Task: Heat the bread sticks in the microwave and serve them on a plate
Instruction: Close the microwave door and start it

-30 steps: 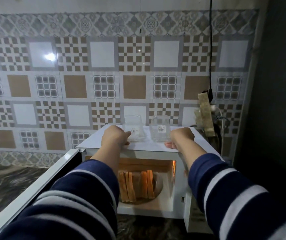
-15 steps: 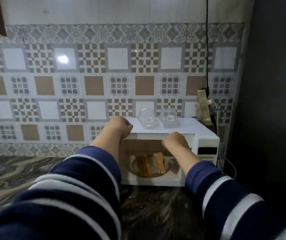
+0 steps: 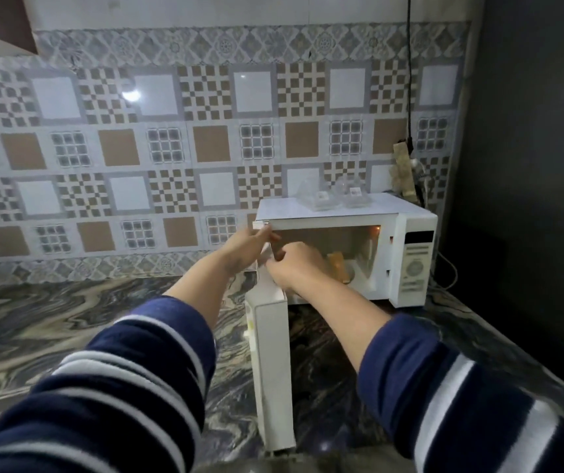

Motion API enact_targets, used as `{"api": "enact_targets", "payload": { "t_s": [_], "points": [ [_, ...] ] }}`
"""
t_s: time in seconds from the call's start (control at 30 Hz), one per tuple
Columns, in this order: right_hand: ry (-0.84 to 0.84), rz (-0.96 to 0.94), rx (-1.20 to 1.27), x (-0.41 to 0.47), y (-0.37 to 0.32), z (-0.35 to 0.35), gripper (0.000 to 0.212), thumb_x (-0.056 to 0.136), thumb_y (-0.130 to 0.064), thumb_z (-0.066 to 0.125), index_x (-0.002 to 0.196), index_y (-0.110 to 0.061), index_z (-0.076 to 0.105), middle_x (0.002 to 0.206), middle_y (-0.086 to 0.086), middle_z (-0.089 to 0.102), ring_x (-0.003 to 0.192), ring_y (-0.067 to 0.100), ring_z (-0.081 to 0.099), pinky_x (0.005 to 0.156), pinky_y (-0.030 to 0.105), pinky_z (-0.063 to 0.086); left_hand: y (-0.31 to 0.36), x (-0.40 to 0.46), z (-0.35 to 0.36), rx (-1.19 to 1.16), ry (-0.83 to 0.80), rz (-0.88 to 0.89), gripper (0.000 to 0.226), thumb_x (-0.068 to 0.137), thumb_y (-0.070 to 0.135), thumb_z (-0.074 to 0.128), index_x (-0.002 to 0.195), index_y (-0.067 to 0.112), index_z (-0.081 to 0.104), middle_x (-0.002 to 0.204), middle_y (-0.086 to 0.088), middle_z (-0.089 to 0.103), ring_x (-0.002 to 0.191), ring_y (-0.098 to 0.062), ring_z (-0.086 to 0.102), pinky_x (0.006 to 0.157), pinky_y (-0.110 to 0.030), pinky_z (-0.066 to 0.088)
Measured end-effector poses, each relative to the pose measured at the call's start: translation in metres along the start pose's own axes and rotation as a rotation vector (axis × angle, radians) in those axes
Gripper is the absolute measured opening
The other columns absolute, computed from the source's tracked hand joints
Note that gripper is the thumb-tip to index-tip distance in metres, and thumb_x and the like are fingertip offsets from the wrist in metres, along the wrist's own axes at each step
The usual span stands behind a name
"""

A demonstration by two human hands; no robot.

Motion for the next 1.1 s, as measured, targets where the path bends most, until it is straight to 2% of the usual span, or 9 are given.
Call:
{"api": "enact_targets", "payload": {
  "t_s": [0.13, 0.2, 0.33, 0.4, 0.47, 0.57, 0.73, 0.9, 1.1],
  "points": [
    [-0.018, -0.059, -0.047, -0.022, -0.009, 0.006, 0.043, 0.087, -0.047, 0.048, 0.119, -0.02, 0.059, 0.115, 0.005, 0.064, 0.101, 0.026, 0.061, 0.078, 0.033, 0.05, -0.011, -0.009, 0.004, -0.105, 0.019, -0.009, 0.054, 0.102, 0.045, 0.023, 0.118, 0.019, 0.068, 0.131, -0.004, 0.059, 0.111, -0.017, 0.052, 0.095, -0.029, 0.036],
    [-0.034, -0.06, -0.072, -0.027, -0.007, 0.001, 0.047, 0.083, -0.049, 0.052, 0.121, -0.023, 0.058, 0.116, 0.003, 0.063, 0.1, 0.025, 0.06, 0.073, 0.03, 0.046, -0.013, -0.008, 0.008, -0.148, 0.034, -0.005, 0.054, 0.102, 0.046, 0.024, 0.117, 0.02, 0.069, 0.131, -0.004, 0.06, 0.113, -0.02, 0.054, 0.099, -0.032, 0.038],
    [-0.035, 0.012, -0.098, -0.026, 0.005, -0.016, 0.033, 0.081, -0.039, 0.056, 0.107, -0.02, 0.062, 0.103, 0.001, 0.065, 0.086, 0.021, 0.055, 0.063, 0.027, 0.039, -0.012, -0.002, 0.022, -0.005, 0.052, 0.071, 0.054, 0.101, 0.05, 0.02, 0.122, 0.029, 0.065, 0.131, -0.002, 0.058, 0.106, -0.015, 0.049, 0.089, -0.028, 0.031],
    [-0.01, 0.031, -0.138, -0.024, 0.017, -0.023, 0.025, 0.083, -0.032, 0.053, 0.1, -0.018, 0.065, 0.096, 0.003, 0.066, 0.089, 0.024, 0.061, 0.071, 0.029, 0.047, -0.01, 0.003, 0.033, 0.123, 0.067, 0.134, 0.05, 0.101, 0.048, 0.019, 0.127, 0.033, 0.06, 0.134, -0.003, 0.057, 0.112, -0.021, 0.052, 0.09, -0.03, 0.036],
    [0.043, 0.055, -0.175, -0.02, 0.033, -0.032, 0.029, 0.086, -0.026, 0.053, 0.112, -0.023, 0.066, 0.109, 0.003, 0.066, 0.102, 0.026, 0.059, 0.085, 0.036, 0.05, -0.006, 0.008, 0.047, 0.223, 0.084, 0.192, 0.05, 0.101, 0.048, 0.018, 0.133, 0.034, 0.053, 0.142, 0.001, 0.05, 0.125, -0.023, 0.048, 0.097, -0.033, 0.037],
    [0.171, 0.019, -0.287, -0.011, 0.061, -0.047, 0.034, 0.089, -0.023, 0.057, 0.122, -0.025, 0.064, 0.118, 0.001, 0.063, 0.108, 0.024, 0.058, 0.086, 0.036, 0.05, 0.003, 0.019, 0.07, 0.355, 0.099, 0.309, 0.051, 0.101, 0.047, 0.019, 0.143, 0.03, 0.042, 0.154, 0.007, 0.033, 0.143, -0.014, 0.026, 0.114, -0.032, 0.022],
    [0.384, -0.063, -0.351, 0.019, 0.118, -0.059, 0.031, 0.094, -0.02, 0.052, 0.123, -0.022, 0.064, 0.118, 0.004, 0.061, 0.111, 0.026, 0.052, 0.087, 0.038, 0.044, 0.018, 0.044, 0.111, 0.553, 0.175, 0.285, 0.061, 0.094, 0.06, 0.023, 0.149, 0.034, 0.026, 0.158, 0.01, 0.023, 0.147, -0.011, 0.013, 0.116, -0.042, 0.024],
    [0.344, -0.176, -0.393, 0.069, 0.174, -0.071, 0.044, 0.095, -0.016, 0.045, 0.138, -0.024, 0.049, 0.144, 0.0, 0.049, 0.13, 0.023, 0.043, 0.112, 0.044, 0.029, 0.031, 0.073, 0.139, 0.666, 0.25, 0.268, 0.068, 0.088, 0.061, 0.034, 0.149, 0.033, 0.022, 0.157, 0.008, 0.023, 0.147, -0.014, 0.015, 0.115, -0.054, 0.018],
    [0.355, -0.248, -0.476, 0.13, 0.223, -0.088, 0.045, 0.097, -0.036, 0.041, 0.141, -0.028, 0.045, 0.147, -0.001, 0.045, 0.139, 0.021, 0.033, 0.117, 0.049, 0.015, 0.042, 0.101, 0.164, 0.748, 0.336, 0.215, 0.069, 0.089, 0.057, 0.038, 0.15, 0.03, 0.02, 0.159, 0.005, 0.021, 0.147, -0.016, 0.012, 0.115, -0.056, 0.008]
  ]
}}
Point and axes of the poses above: each hand's wrist, its own x-axis towards the middle knuckle, its own z-axis out of the palm, y = z × x, the point moved 1 cm from there along x, towards the middle knuckle
